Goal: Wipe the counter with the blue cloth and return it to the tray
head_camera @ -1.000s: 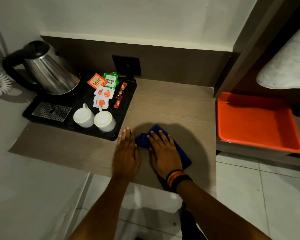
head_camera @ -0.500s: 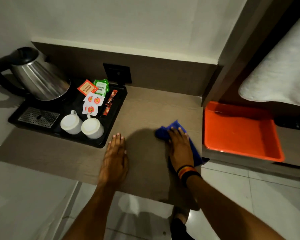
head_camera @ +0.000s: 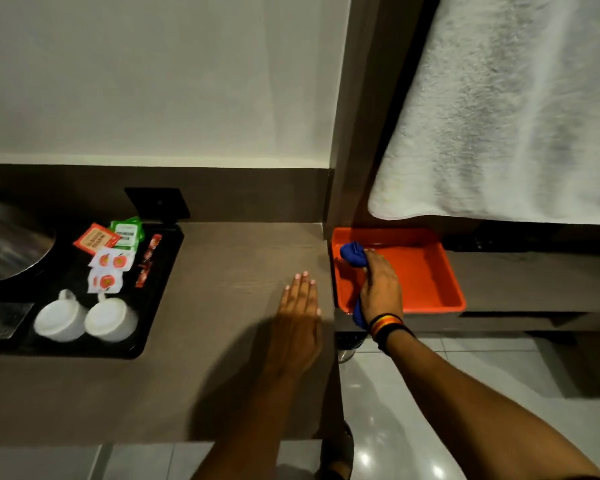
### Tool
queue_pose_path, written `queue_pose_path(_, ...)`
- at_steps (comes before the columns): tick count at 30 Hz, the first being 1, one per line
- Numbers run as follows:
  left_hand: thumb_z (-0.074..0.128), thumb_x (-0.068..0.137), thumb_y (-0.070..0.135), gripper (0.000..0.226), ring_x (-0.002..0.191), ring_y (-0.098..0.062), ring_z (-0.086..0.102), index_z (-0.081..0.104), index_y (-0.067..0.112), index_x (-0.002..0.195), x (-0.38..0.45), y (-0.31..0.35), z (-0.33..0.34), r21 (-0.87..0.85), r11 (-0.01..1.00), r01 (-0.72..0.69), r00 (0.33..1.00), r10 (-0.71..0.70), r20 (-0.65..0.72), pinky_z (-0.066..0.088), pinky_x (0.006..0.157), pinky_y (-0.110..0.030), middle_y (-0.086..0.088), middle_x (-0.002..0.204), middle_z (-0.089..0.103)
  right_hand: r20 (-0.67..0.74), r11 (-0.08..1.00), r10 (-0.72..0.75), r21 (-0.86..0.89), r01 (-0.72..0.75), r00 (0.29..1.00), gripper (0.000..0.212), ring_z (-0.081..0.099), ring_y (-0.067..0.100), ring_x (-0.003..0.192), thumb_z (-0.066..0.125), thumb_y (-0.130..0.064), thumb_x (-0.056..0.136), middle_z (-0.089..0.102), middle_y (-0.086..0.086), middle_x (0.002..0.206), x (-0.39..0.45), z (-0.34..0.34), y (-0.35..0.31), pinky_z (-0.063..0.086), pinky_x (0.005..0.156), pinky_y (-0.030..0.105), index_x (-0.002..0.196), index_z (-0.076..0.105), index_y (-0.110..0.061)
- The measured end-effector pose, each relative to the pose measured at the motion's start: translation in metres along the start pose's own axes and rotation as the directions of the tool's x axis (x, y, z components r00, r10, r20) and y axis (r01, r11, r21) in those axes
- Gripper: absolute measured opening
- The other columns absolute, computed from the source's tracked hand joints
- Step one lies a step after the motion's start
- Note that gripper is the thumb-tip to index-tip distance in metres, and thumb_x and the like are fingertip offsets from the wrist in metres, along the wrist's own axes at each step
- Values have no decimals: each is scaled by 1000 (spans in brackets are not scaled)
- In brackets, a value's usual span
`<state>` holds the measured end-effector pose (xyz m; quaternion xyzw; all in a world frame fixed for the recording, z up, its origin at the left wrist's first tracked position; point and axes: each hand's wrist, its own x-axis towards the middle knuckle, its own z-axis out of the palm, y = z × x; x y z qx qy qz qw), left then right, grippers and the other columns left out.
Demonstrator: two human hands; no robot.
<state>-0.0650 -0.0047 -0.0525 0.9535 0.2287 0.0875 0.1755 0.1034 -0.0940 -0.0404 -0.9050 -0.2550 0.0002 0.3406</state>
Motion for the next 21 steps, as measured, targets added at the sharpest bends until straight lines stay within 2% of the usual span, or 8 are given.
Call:
queue_pose_path(5, 13, 103, 34, 65, 159, -26, -7, 4, 10, 163, 61, 15, 17, 74, 997, 10, 997, -15, 70, -17, 124, -37, -10, 173, -2, 78, 999, 35, -2, -35, 996, 51, 48, 36, 137, 50, 4, 92, 54, 22, 145, 65, 33, 34, 31, 119, 45, 142, 51, -2)
queue_pose_path(7, 15, 107, 34, 62, 159, -24, -13, -3, 11, 162, 86, 14, 31, 60, 997, 51, 990, -59, 126, -16, 127, -37, -9, 173, -7, 132, 999, 49, -11, -48, 990, 49, 48, 38, 136, 50, -1, 94, 55, 21, 143, 81, 57, 45, 34, 117, 48, 142, 51, -6)
queue_pose_path(8, 12, 107, 35, 62, 159, -24, -13, -2, 11, 162, 94, 13, 35, 59, 996, 61, 986, -70, 148, -11, 129, -39, -9, 173, -7, 178, 997, 62, -50, -53, 982, 49, 42, 38, 140, 49, -8, 96, 50, 20, 148, 83, 68, 50, 30, 119, 50, 146, 47, -9)
queue_pose_path(11, -12, 90, 45, 82, 159, -25, -10, -1, 8, 162, 105, 9, 48, 65, 996, 59, 976, -71, 204, -1, 132, -44, -12, 173, -5, 381, 964, 162, -258, -63, 910, 60, 3, 32, 156, 35, -35, 106, 8, 13, 169, 80, 99, 64, 2, 124, 53, 159, 16, -15)
queue_pose_path(13, -14, 88, 44, 84, 160, -25, -9, 0, 8, 162, 105, 8, 51, 61, 997, 43, 979, -54, 196, 1, 131, -44, -12, 173, -3, 410, 964, 164, -260, -57, 897, 61, -6, 30, 156, 30, -38, 106, -1, 10, 170, 77, 102, 69, -4, 124, 53, 160, 10, -17)
queue_pose_path(18, 10, 106, 33, 62, 160, -27, -1, 7, 8, 162, 106, 2, 25, 89, 993, 77, 983, -91, 160, 6, 131, -47, -13, 173, 5, 370, 993, 111, -80, -88, 922, 54, 17, 28, 155, 42, -22, 104, 23, 13, 166, 78, 52, 36, 13, 125, 50, 156, 30, -13)
queue_pose_path(20, 21, 107, 28, 60, 160, -29, 6, 14, 6, 161, 97, 2, -20, 74, 996, 50, 999, -50, -14, 9, 131, -48, -15, 172, 11, 258, 987, -45, 163, 2, 965, 45, 35, 26, 148, 50, -16, 102, 43, 10, 157, 35, 12, -1, 26, 122, 48, 147, 46, -14)
queue_pose_path(21, 29, 106, 24, 58, 159, -30, 12, 20, 5, 160, 89, -1, -46, 78, 997, 2, 994, 6, -105, 12, 131, -48, -16, 170, 16, 194, 949, -92, 315, 27, 977, 40, 43, 19, 142, 53, -18, 102, 50, 1, 151, 8, -10, -26, 34, 119, 44, 142, 52, -20)
